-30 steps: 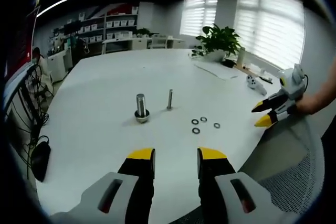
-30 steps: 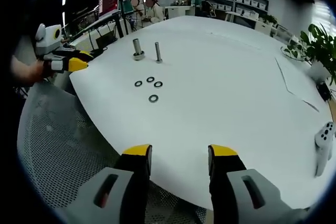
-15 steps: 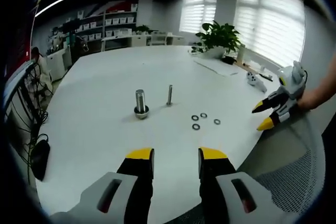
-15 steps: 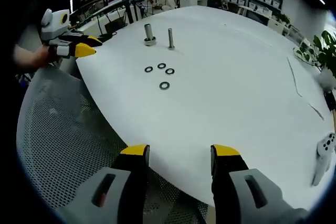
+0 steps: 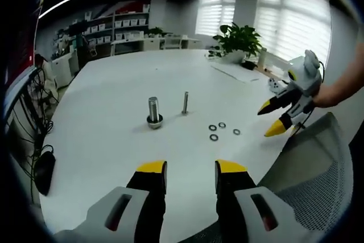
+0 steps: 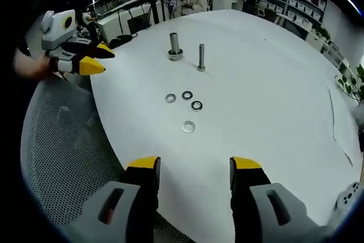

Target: Place the washer onto the threaded stud by aligning its center hole with the stud, sliding it down to the base, and recovering from edge contact or off-axis alignment until the washer reaches the visible bottom stop.

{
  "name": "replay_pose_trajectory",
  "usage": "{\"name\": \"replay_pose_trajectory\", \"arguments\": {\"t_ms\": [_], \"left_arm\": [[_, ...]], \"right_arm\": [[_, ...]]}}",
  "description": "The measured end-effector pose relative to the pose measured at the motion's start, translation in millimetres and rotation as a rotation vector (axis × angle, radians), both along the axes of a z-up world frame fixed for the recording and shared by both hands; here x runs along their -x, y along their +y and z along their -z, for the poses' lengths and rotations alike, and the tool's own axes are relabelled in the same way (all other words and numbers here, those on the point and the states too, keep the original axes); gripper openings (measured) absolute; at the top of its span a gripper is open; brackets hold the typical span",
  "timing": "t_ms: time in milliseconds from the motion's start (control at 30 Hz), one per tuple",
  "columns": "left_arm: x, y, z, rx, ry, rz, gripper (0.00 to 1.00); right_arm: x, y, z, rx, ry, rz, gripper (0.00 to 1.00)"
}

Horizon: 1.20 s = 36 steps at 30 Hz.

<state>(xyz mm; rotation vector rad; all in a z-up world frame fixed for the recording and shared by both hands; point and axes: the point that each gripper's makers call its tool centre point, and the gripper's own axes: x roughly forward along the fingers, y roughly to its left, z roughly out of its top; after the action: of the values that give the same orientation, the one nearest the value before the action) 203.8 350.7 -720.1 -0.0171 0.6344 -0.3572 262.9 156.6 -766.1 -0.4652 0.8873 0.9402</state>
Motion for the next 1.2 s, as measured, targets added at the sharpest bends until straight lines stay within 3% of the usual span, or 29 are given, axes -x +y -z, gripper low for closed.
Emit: {"name": "replay_pose_trajectory", "arguments": {"t_ms": [467, 867, 1200], "left_arm": [[0.6, 1, 0.3, 0.004, 0.002, -0.004, 0.32], [0.0, 1, 1.2, 0.004, 0.003, -0.006, 0.32], [-0.2, 1, 1.1, 0.008, 0.005, -0.011, 0.32]], "right_arm": [[-16, 30, 8.1, 0.082, 0.054, -0.080, 0.35], [-14, 43, 22.7, 0.159, 0.086, -0.167, 0.29], [-12, 40, 30.6, 0.248, 0.089, -0.262, 0.27]]}}
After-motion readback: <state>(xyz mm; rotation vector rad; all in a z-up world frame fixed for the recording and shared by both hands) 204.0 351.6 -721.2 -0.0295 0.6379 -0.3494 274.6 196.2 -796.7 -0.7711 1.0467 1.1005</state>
